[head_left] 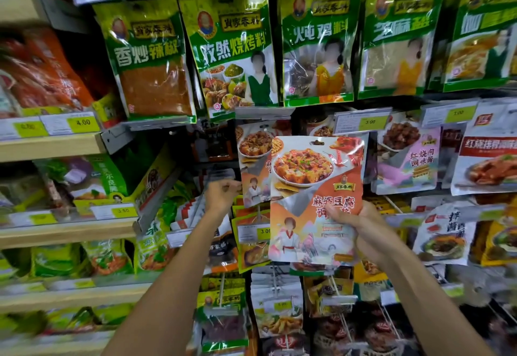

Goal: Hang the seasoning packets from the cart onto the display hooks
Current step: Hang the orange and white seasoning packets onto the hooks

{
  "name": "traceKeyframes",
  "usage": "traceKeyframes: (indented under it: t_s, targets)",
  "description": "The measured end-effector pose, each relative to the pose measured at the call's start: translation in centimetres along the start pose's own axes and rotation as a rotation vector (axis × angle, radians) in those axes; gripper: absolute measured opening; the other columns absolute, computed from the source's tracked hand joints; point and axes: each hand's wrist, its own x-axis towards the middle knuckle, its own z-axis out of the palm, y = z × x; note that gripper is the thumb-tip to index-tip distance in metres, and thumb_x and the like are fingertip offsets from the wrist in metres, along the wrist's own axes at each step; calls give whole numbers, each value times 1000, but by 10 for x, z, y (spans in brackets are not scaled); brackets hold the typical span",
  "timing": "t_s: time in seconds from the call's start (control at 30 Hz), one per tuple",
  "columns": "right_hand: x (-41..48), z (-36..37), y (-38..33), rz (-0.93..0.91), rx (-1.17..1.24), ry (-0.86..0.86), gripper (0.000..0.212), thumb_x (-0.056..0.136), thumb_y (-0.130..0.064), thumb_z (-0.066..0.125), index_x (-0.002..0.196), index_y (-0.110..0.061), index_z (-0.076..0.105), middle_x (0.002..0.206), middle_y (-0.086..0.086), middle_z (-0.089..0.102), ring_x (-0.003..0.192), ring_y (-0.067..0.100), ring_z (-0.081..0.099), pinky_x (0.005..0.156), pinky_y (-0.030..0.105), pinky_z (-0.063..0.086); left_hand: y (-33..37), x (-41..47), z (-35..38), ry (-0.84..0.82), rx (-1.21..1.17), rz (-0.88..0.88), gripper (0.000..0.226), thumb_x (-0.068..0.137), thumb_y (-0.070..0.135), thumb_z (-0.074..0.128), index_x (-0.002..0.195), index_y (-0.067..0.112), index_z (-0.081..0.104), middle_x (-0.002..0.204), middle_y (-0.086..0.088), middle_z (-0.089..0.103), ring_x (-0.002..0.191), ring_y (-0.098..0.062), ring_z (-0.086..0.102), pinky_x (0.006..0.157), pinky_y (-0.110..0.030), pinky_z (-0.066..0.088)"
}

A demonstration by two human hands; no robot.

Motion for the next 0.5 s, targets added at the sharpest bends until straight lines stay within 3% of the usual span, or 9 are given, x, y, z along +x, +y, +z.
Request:
traceKeyframes:
  t_s: [0.07, 0.13, 0.17, 0.23, 0.3, 0.37, 0.43, 0.5]
  targets:
    - [-1, 2, -2, -11, 0, -7, 41, 69, -21, 76, 106, -7, 65, 101, 13, 74, 93, 29, 72, 67, 31, 59, 5, -14, -10, 6, -11, 56, 20, 97, 10, 53, 93, 4, 71, 98, -16, 71, 96, -31, 65, 82, -34, 52]
    - [-2, 5, -4, -20, 6, -11, 46, 66, -24, 79, 107, -7, 65, 101, 13, 74, 93, 29, 72, 67, 29, 58, 17, -37, -18, -50, -179, 84, 26, 95, 37, 54, 87, 18, 71, 90, -1, 73, 90, -21, 68, 77, -27, 55]
    - [-2, 7, -5, -21, 12, -15, 47, 65, -24, 79, 106, -7, 65, 101, 13, 74, 93, 28, 72, 66, 29, 58, 25, -51, -20, -142, -316, 50, 33, 88, 53, 55, 90, 24, 70, 91, 5, 74, 88, -16, 69, 73, -22, 55]
    - [0, 13, -5, -28, 28, -35, 46, 65, -24, 80, 105, -8, 66, 101, 11, 75, 93, 27, 72, 68, 29, 58, 35, -72, -16, -353, -448, 9, 47, 67, 71, 65, 93, 31, 71, 92, 6, 75, 85, -14, 71, 71, -26, 56]
    - [1, 23, -4, -34, 27, -67, 40, 67, -24, 80, 103, -11, 68, 103, 11, 74, 96, 26, 71, 75, 33, 59, 45, -90, -9, -468, -402, 52, 39, 58, 68, 76, 72, 32, 71, 68, 3, 70, 60, -16, 66, 57, -27, 53]
    - [2, 32, -3, -48, -3, -81, 34, 69, -27, 80, 100, -16, 70, 103, 9, 74, 99, 25, 71, 84, 37, 58, 50, -96, -4, -405, -368, 72, 39, 58, 60, 81, 54, 25, 62, 47, 1, 55, 41, -14, 53, 45, -22, 44]
    - [5, 37, -6, -98, -109, -45, 28, 76, -31, 76, 99, -17, 70, 102, 6, 75, 97, 20, 71, 87, 38, 57, 47, -91, -3, -318, -405, 46, 42, 64, 49, 82, 61, 14, 59, 44, -3, 48, 37, -14, 47, 41, -22, 39]
    - [11, 33, -13, -237, -344, 122, 19, 87, -29, 67, 99, -14, 65, 96, -3, 72, 93, 12, 68, 86, 30, 56, 44, -81, -6, -277, -451, 22, 42, 69, 38, 81, 68, 5, 56, 50, -10, 47, 36, -16, 43, 41, -25, 38]
